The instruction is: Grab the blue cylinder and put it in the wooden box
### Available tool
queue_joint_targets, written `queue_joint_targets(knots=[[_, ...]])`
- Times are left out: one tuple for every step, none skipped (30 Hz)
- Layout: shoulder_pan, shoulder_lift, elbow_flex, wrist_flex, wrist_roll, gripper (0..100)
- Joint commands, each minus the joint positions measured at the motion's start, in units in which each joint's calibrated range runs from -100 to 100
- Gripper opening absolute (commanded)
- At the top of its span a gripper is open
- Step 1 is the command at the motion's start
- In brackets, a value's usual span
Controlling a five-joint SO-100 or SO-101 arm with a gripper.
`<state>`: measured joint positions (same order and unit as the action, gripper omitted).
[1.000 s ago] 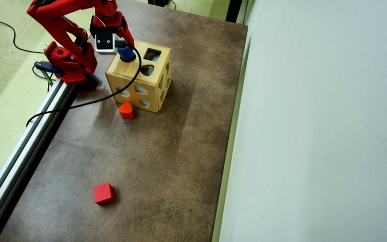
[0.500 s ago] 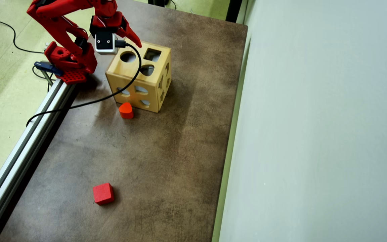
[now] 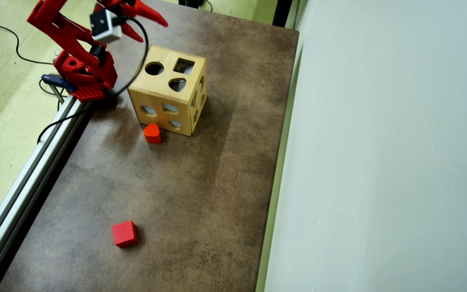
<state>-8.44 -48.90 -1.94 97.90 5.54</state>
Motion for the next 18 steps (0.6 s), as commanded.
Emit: queue_joint_targets(knots=[[0.20,-7.53,-2.44,0.49,-0.05,35],[0.20,-9.23,-2.17,0.49,0.00,35],[0.20,-10.51,-1.82,0.49,0.00,35],[0.20,-11.44,-1.64,0.49,0.00,35],[0.20,-12.29,-1.82,0.49,0.00,35],[0.20,-13.14,-2.35,0.49,0.00,34],[0.20,-14.16,-2.44,0.49,0.00,32],[0.20,-15.69,-2.35,0.49,0.00,30],[0.20,-17.39,-2.35,0.49,0.00,27],[0.20,-19.08,-1.99,0.49,0.00,24],[0.20,-20.78,-1.64,0.49,0.00,22],[0.20,-22.40,-1.64,0.49,-0.05,20],[0.20,-23.93,-1.64,0.49,-0.10,18],[0.20,-25.45,-1.64,0.49,-0.10,17],[0.27,-26.98,-1.64,0.49,-0.10,16],[0.79,-28.43,-1.46,0.49,-0.10,16],[1.61,-29.70,-1.46,0.49,-0.10,16],[2.50,-30.89,-1.37,0.49,-0.15,15]])
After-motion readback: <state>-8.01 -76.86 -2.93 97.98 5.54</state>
